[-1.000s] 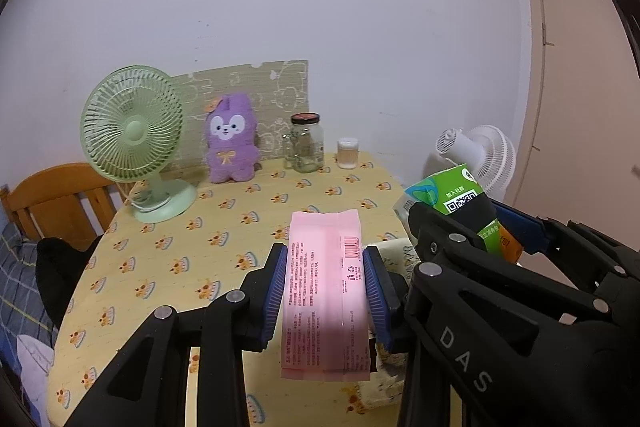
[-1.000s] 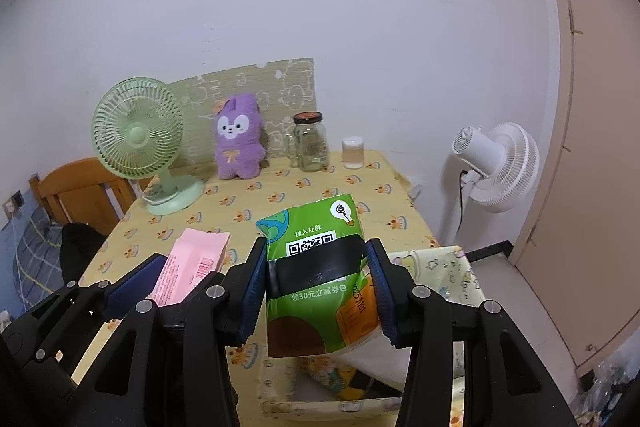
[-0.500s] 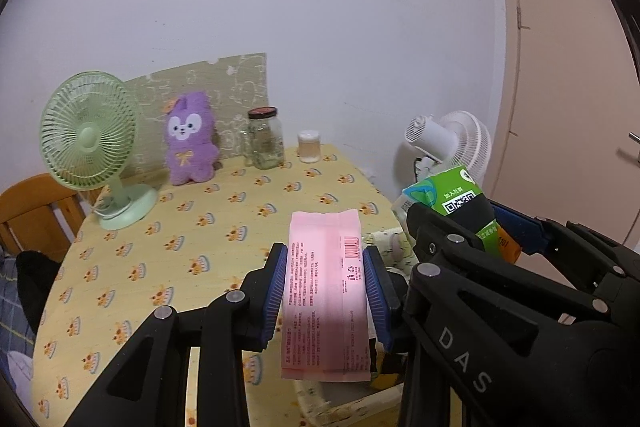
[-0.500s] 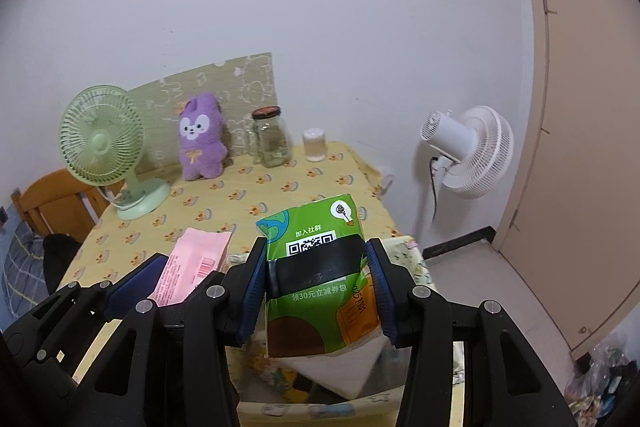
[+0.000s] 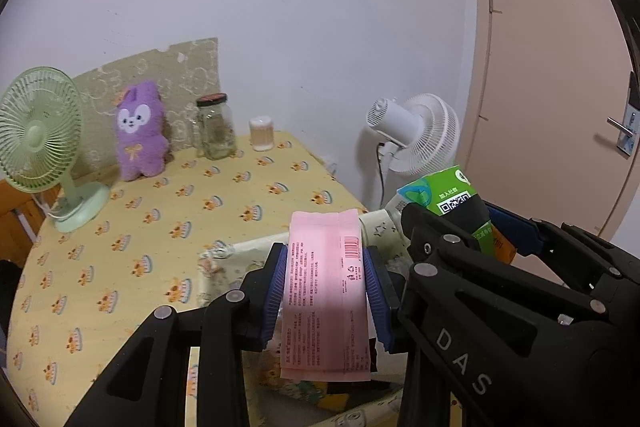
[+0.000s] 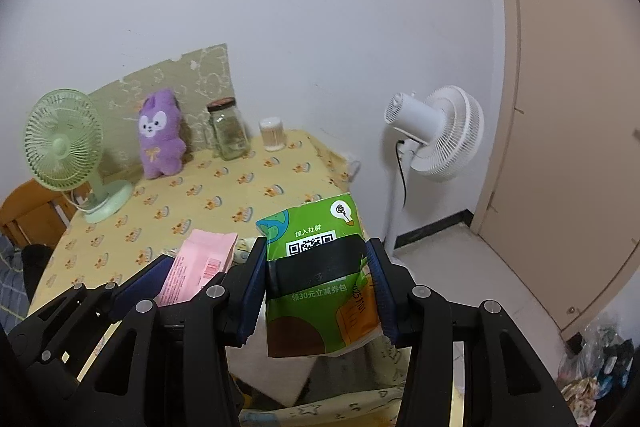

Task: Organize soft objects
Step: 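Lower the envelope with the left tool into the box while the right tool drops the tissue pack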

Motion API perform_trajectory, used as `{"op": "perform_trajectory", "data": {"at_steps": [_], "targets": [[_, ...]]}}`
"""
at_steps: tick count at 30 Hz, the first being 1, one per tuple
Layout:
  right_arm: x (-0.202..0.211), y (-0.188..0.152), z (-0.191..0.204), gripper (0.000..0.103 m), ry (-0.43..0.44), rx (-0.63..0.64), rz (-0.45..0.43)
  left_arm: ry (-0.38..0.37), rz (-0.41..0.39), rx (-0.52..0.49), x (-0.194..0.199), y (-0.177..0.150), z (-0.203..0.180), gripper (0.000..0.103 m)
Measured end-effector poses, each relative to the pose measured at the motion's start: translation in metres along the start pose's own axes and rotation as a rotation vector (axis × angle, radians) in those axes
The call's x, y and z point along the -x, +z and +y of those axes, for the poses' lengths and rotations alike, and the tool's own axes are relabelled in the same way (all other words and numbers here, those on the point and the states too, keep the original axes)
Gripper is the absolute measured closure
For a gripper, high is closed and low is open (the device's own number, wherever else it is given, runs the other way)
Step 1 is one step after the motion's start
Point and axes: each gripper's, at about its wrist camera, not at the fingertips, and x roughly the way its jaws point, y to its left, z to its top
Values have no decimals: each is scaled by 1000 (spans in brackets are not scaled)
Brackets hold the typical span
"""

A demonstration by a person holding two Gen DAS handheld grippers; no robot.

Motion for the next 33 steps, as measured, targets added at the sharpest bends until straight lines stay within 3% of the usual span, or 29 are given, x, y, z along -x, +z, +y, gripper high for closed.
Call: {"op": "perform_trajectory", "data": {"at_steps": [5,7,9,13,15,24,33], "targets": [[-10,-4,-6,52,-17,-8,26,-40,29,-9,-13,-3,-2,60],[-15,-7,-7,52,-19,-9,38,-50,45,-12,-18,-6,-2,51],[-17,-9,-7,52,-12,-11,47,-49,52,-17,-19,-7,-1,35],[-20,-13,-3,52,2,-9,56,-12,64,-22,-19,-11,2,26],[-22,-15,1,52,19,-6,67,13,87,-23,-20,-13,6,17],[-28,-28,23,51,112,-14,112,103,132,-47,-10,-23,24,15],[-25,-38,43,48,146,-26,147,129,158,-20,1,-35,42,14]]}}
